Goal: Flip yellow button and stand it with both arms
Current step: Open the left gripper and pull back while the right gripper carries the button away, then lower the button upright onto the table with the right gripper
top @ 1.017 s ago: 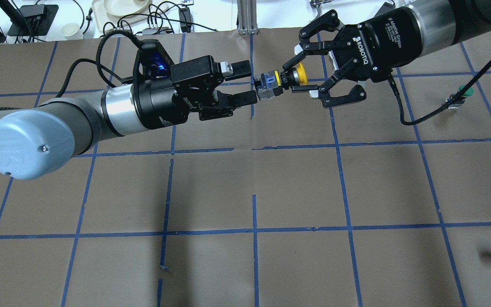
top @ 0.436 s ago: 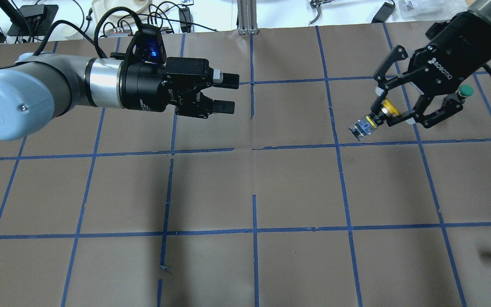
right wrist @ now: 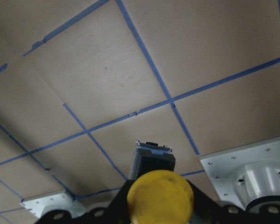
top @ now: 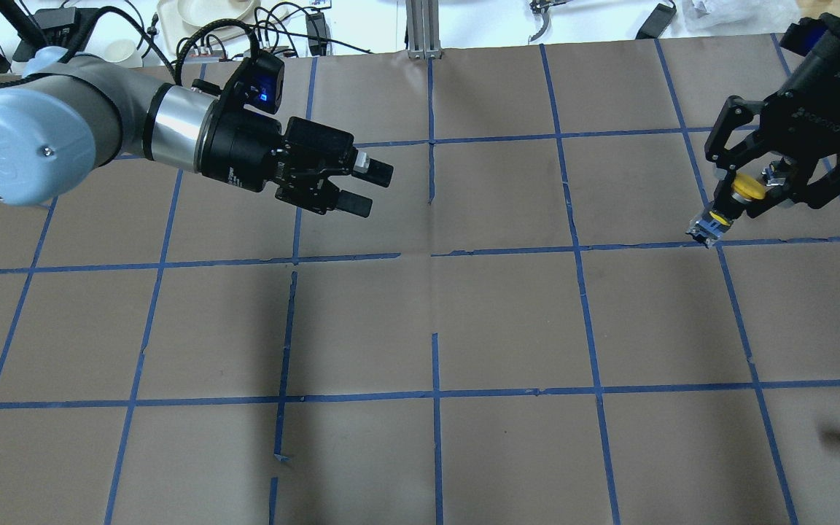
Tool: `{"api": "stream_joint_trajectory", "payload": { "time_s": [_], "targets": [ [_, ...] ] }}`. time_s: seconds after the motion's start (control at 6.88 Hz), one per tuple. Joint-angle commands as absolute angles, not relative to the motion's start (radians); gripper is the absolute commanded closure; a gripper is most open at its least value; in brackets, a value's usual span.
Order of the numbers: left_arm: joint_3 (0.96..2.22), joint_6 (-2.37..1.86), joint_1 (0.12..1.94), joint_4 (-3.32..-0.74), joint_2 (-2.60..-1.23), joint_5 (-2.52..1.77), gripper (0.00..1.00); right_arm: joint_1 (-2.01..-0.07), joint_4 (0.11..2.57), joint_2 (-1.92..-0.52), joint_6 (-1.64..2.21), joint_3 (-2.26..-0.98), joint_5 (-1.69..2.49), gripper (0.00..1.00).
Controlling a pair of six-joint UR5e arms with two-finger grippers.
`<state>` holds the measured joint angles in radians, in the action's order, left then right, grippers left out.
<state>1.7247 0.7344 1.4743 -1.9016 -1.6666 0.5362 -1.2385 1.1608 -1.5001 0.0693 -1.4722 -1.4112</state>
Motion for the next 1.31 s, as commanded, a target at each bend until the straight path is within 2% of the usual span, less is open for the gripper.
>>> {"api": "stream_joint_trajectory", "payload": {
  "time_s": [0.0, 0.58, 1.02, 1.16],
  "targets": [
    [1.695, 0.668, 1.459, -1.808, -1.684, 0.775, 0.01, -1.194, 1.375, -1.465, -0.047, -1.544, -1.553, 0.83],
    [1.677, 0.479, 1.46, -1.615, -1.66, 1.135, 0.01, -1.008, 1.652, -1.333, -0.057, -1.667, -1.666, 0.79],
    [1.512, 0.224, 1.506, -1.597, -1.681, 1.453, 0.01, -0.922, 1.857, -1.298, 0.121, -1.765, -1.619, 0.77],
    [1.491, 0.134, 1.531, -1.609, -1.662, 1.494, 0.01, -0.92, 1.92, -1.289, 0.194, -1.802, -1.634, 0.81]
  ]
}}
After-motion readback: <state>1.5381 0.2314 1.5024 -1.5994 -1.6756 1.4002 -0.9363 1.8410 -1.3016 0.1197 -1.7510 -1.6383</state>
